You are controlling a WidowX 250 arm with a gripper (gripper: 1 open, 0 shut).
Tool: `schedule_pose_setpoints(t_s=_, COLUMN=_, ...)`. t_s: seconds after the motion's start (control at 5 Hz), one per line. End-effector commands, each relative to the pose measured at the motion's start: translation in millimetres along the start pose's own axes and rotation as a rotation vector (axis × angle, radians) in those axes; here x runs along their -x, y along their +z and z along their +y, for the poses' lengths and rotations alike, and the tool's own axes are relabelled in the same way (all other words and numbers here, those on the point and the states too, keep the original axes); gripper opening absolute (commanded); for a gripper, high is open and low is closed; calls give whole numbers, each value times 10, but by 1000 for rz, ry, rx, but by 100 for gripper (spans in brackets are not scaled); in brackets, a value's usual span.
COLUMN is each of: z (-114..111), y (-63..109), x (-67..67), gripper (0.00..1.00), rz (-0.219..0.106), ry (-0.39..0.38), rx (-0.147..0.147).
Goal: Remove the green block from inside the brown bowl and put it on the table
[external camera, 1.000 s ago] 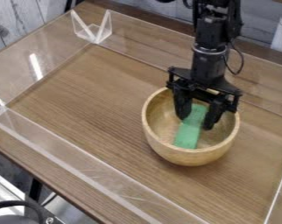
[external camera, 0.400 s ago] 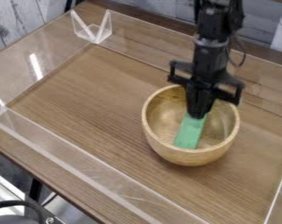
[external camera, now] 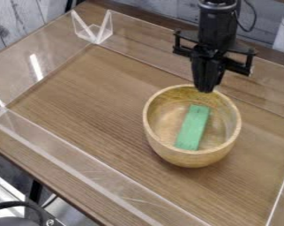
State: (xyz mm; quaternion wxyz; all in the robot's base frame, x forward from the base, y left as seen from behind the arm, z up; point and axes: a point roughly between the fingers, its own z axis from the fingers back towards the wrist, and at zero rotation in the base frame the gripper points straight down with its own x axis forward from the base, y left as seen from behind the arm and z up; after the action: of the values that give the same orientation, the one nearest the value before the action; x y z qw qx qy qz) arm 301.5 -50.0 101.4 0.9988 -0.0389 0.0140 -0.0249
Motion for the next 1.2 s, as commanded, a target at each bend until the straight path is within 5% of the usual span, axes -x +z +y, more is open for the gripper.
schedule_pose_setpoints(t_s=0.0, z=2, y=106, x=0, gripper=100, rz=-45, ry=-10, rx=2)
schedule_pose_setpoints(t_s=1.0, z=4, y=-345, x=78, gripper=100, rz=22, ry=-37, rx=-24)
